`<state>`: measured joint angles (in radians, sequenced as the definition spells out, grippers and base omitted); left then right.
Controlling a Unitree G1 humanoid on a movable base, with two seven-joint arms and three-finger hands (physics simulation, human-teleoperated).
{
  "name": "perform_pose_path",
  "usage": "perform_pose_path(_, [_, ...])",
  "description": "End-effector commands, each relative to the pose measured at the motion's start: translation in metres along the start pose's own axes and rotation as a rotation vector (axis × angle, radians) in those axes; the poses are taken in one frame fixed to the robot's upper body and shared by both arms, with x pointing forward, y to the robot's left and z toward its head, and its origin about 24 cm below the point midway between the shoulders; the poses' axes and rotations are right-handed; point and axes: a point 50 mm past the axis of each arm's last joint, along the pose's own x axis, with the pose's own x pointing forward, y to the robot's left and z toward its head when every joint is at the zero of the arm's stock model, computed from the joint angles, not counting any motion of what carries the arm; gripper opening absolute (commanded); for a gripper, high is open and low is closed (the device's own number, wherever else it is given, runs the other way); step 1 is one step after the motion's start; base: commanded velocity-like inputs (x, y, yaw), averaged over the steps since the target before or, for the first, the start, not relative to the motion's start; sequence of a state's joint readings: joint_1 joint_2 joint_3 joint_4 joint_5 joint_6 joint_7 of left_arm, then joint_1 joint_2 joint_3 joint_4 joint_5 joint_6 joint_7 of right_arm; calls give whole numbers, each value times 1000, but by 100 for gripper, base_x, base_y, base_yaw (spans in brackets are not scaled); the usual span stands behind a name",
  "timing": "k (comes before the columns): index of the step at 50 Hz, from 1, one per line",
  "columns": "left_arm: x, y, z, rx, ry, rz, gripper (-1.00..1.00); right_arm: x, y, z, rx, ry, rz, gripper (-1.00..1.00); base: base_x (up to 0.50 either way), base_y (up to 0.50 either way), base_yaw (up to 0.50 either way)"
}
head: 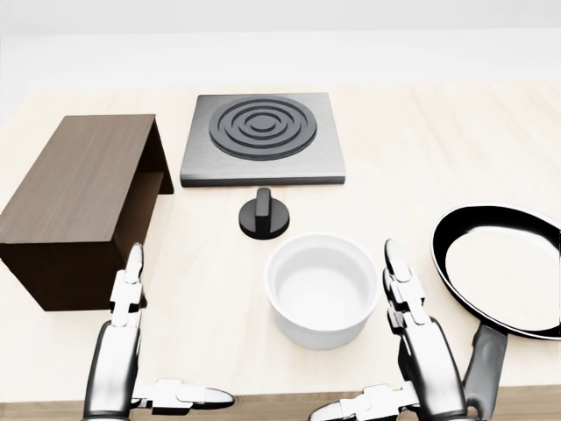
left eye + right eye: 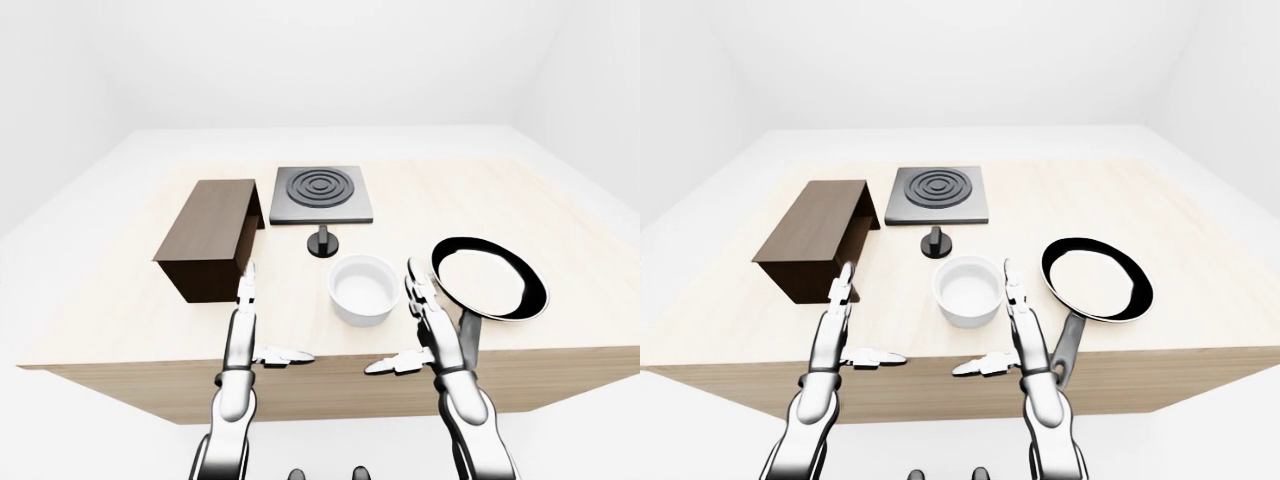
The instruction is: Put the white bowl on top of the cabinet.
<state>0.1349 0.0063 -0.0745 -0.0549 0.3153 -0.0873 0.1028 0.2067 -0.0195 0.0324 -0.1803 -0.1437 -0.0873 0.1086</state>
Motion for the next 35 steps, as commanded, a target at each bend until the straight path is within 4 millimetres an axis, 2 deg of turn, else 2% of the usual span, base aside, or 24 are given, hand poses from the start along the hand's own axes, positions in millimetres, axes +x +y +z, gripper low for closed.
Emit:
perform_pose_path(1, [0,1,1,-4,-4,6,100,-2,-1,4,9,-15,-4,100,0,40,0])
perform_pose_path(5, [0,0,0,2,1,6,100,-1,-3,3,-5,-13,-35,100,0,29,0])
perform_pose_path(11, [0,-1,-1,17,1,5,100,-4,-6,11,41,-34,-34,100,0,0,0])
perform_pose_path(16, [-1,1,4,22,-17,10,100,-4,-7,9,31,-38,-36,100,0,0,0])
perform_pose_path(23, [8,9,21,51,-89,69,100,-1,-22,18,22,-60,-94,100,0,0,0])
perform_pose_path(35, [17,-7,49,134,-136,77,100,-1,-32,23,-22,-96,-157,100,0,0,0])
